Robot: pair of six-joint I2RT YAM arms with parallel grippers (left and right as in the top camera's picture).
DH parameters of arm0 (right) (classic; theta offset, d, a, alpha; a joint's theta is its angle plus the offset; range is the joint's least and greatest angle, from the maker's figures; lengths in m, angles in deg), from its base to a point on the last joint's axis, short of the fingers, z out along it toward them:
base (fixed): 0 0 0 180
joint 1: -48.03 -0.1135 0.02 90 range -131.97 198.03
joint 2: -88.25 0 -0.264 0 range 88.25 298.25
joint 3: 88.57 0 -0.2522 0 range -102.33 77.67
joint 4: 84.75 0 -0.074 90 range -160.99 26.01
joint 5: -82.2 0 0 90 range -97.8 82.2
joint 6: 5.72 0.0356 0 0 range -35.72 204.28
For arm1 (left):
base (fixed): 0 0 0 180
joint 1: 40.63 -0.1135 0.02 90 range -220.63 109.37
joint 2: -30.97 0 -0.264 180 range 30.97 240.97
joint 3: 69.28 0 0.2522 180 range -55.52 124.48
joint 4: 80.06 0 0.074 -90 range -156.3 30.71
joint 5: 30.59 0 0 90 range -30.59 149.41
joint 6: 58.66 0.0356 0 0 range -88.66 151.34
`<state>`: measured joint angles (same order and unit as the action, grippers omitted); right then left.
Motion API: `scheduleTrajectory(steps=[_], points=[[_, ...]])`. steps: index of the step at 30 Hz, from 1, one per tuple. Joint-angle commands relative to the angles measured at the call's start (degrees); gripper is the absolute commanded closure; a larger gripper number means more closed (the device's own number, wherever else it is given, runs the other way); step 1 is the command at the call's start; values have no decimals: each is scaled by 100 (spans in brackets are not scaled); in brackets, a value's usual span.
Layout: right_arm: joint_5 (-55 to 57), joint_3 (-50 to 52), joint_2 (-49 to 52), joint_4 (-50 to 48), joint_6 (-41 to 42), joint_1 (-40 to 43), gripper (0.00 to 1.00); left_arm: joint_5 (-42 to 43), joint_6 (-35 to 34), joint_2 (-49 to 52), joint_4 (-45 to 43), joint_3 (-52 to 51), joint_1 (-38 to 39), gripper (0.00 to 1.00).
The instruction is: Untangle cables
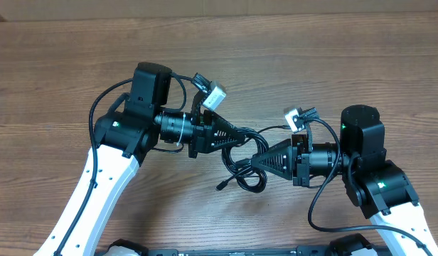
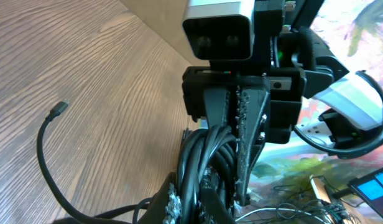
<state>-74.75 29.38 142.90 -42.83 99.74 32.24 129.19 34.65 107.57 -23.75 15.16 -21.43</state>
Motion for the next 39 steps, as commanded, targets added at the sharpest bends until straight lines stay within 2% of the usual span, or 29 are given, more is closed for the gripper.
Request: scheduleTrajectory(steps=[1,11,17,18,19,20,21,22,23,28,32,39], points=[[-103,-122,-46,-26,13,-33,96,-435,11,-96,72,109,33,96],[-103,-122,-46,-20,79,-33,96,-439,428,-96,400,109,33,96],[-103,-122,-46,-13,79,-33,94,-437,439,-96,393,109,33,96],[-103,-122,-46,-11,79,-33,80,-435,439,-96,391,109,33,96],[-101,-122,-46,-4,79,-33,53,-431,439,-98,391,111,33,96],[-76,-122,-46,11,79,-33,35,-426,439,-98,393,111,33,96],[-28,-122,-46,33,79,-33,24,-424,439,-98,393,111,33,96],[98,-122,-46,111,81,-33,4,-424,439,-98,391,111,33,96],[116,-122,-46,168,81,-33,0,-424,442,-98,389,111,28,96],[166,-122,-48,426,98,-22,0,-415,439,-98,396,111,-37,96],[671,-122,-52,758,122,-22,0,-138,450,-101,396,111,-146,96],[997,-125,-52,839,431,-22,0,144,807,-103,474,111,-350,96]])
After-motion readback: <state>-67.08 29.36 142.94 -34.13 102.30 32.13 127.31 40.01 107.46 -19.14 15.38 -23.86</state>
